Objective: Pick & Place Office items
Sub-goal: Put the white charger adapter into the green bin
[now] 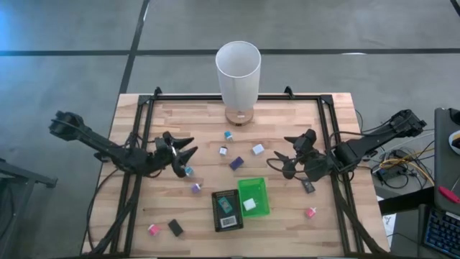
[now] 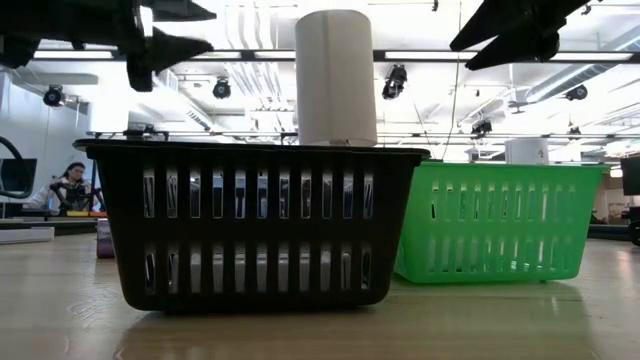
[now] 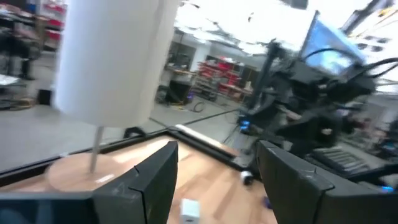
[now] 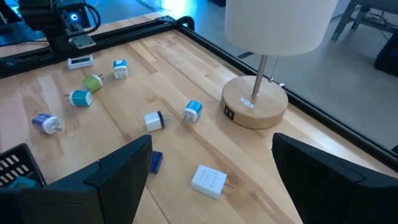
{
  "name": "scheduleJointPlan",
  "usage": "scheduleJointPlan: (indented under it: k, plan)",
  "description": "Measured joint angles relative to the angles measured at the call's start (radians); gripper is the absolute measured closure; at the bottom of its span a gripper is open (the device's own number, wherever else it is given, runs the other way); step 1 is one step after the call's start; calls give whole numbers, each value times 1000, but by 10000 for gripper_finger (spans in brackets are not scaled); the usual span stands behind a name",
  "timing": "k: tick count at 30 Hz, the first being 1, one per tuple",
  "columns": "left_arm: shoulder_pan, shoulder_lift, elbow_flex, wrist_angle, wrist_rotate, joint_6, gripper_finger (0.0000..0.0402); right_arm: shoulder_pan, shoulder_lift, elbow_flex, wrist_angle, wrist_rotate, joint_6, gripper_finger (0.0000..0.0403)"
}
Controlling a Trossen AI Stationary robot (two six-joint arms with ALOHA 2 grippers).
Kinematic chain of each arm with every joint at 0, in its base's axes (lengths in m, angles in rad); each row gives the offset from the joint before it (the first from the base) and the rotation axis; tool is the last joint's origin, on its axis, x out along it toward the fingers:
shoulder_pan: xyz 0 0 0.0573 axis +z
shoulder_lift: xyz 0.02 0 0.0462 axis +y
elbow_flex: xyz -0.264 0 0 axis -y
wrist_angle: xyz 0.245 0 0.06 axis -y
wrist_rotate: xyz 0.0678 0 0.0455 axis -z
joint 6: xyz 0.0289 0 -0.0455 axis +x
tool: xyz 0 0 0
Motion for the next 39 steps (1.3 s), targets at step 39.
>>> scheduleJointPlan:
  k: [39]
  plan:
    - [3,-173,0,-306,62,-76,176,0,0,-1,-1,6,-57,78]
